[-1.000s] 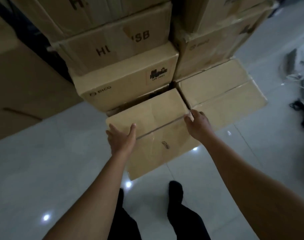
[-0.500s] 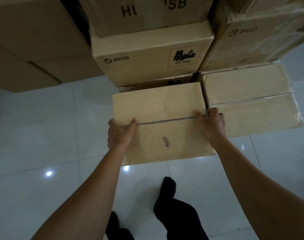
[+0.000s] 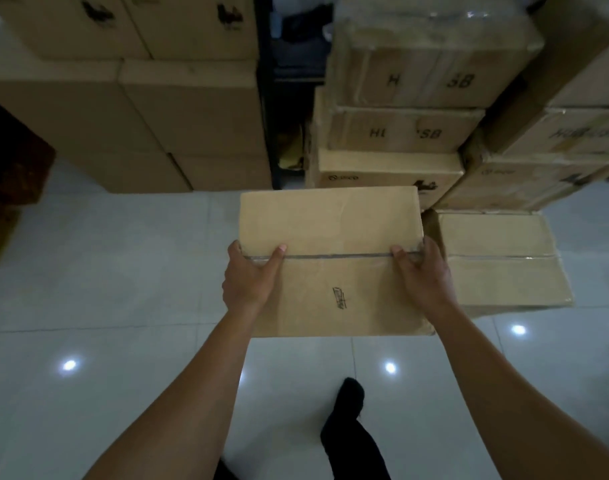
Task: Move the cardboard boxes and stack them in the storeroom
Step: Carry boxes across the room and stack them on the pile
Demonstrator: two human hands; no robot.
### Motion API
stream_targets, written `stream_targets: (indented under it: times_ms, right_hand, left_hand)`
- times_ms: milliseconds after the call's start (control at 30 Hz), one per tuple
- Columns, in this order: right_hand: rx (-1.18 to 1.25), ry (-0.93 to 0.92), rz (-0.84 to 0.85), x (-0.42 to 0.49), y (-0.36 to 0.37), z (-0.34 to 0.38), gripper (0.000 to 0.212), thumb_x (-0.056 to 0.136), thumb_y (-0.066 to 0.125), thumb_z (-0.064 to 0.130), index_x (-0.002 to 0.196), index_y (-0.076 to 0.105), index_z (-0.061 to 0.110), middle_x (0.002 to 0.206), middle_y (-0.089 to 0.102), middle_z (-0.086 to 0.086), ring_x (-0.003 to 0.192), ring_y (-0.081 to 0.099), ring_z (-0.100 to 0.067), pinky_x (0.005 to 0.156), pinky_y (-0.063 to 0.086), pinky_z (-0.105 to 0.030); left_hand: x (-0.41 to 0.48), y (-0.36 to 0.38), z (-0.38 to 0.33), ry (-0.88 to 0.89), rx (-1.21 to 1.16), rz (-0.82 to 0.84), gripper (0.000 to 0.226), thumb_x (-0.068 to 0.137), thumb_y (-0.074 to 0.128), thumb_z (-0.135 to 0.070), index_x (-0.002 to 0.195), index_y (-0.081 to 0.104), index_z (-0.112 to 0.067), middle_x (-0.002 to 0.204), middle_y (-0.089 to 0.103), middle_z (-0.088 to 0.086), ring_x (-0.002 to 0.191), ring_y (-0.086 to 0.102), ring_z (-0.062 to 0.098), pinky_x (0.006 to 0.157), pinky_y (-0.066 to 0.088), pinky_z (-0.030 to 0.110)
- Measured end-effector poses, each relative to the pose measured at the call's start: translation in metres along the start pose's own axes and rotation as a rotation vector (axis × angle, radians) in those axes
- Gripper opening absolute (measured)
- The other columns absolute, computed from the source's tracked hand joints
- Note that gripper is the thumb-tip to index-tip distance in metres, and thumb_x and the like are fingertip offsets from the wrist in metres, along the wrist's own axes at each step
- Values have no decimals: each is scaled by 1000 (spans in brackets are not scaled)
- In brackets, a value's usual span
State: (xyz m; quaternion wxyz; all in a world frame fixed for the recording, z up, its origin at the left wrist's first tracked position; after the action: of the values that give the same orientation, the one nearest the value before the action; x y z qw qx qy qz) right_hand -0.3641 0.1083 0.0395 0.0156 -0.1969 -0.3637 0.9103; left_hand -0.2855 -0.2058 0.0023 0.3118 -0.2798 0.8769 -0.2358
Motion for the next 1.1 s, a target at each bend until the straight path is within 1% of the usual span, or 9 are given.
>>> stream_targets:
  times_ms: [100,233,367,467,567,667,867,1000,1100]
  right_hand:
    - [15,-47,7,-42,32,50,56,91,54,49,137,41,19,130,56,-8,117,53,-31,94,44,-41]
    - [38,-102,20,-95,82,127,54,92,53,47,135,42,17,131,54,-9,119,50,-30,89,39,-37]
    - [-13,-191,32,-133,127,215,57,94,51,46,140,38,15,138,49,-9,125,46,-32,97,37,-37]
    - [-11,-277,57,-144,160,271,53,94,50,49,135,43,16,133,53,-8,122,49,-31,97,38,-38]
    - [-7,-320,80,-142,193,316,53,92,50,53,131,46,17,128,57,-8,117,53,-31,91,41,-38]
    - [-22,-324,103,-128,224,357,57,93,47,55,135,43,17,131,54,-8,119,51,-31,93,39,-38]
    - [3,-329,137,-75,274,451,61,93,47,53,140,39,13,132,53,-10,117,51,-30,86,38,-34]
    - [-20,-349,137,-37,293,521,63,93,46,54,141,38,14,134,52,-11,120,50,-33,96,40,-40]
    - [-27,-374,127,-8,303,569,69,93,44,57,144,37,12,139,51,-11,125,48,-33,101,38,-41]
  left_hand:
    - [8,-73,17,15,-29,3,91,74,66,-67,144,32,-20,137,52,5,124,50,32,98,41,40]
    - [29,-179,37,47,-48,-26,86,75,66,-67,140,35,-20,133,55,4,121,52,31,97,43,39]
    - [56,-280,42,64,-66,-102,82,75,67,-65,137,40,-19,129,58,5,118,54,32,93,45,39]
    - [81,-343,43,64,-63,-169,79,76,66,-64,135,42,-18,130,57,6,117,54,32,91,44,39]
    - [108,-387,41,65,-41,-226,77,77,65,-65,134,42,-19,132,56,5,118,54,31,91,44,38]
    - [147,-418,37,75,-34,-255,76,76,64,-66,133,44,-21,132,56,3,119,54,29,93,44,39]
    - [234,-467,-7,76,-27,-283,72,78,65,-63,130,42,-20,129,56,3,117,54,28,94,44,40]
    - [297,-500,-53,89,-15,-290,76,79,66,-61,134,39,-16,130,55,5,117,53,30,82,40,34]
    - [342,-521,-85,111,-10,-292,79,77,66,-64,136,40,-17,131,55,6,118,54,32,86,43,36]
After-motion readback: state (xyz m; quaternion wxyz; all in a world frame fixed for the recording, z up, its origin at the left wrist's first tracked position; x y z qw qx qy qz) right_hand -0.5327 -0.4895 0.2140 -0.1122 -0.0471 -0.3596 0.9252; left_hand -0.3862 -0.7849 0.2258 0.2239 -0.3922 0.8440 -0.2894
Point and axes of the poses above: each hand's wrist, its own x-axis towards the middle knuckle, its own y-axis out of the palm, z = x × y, the point moved 8 cm from there along x, towards the middle knuckle
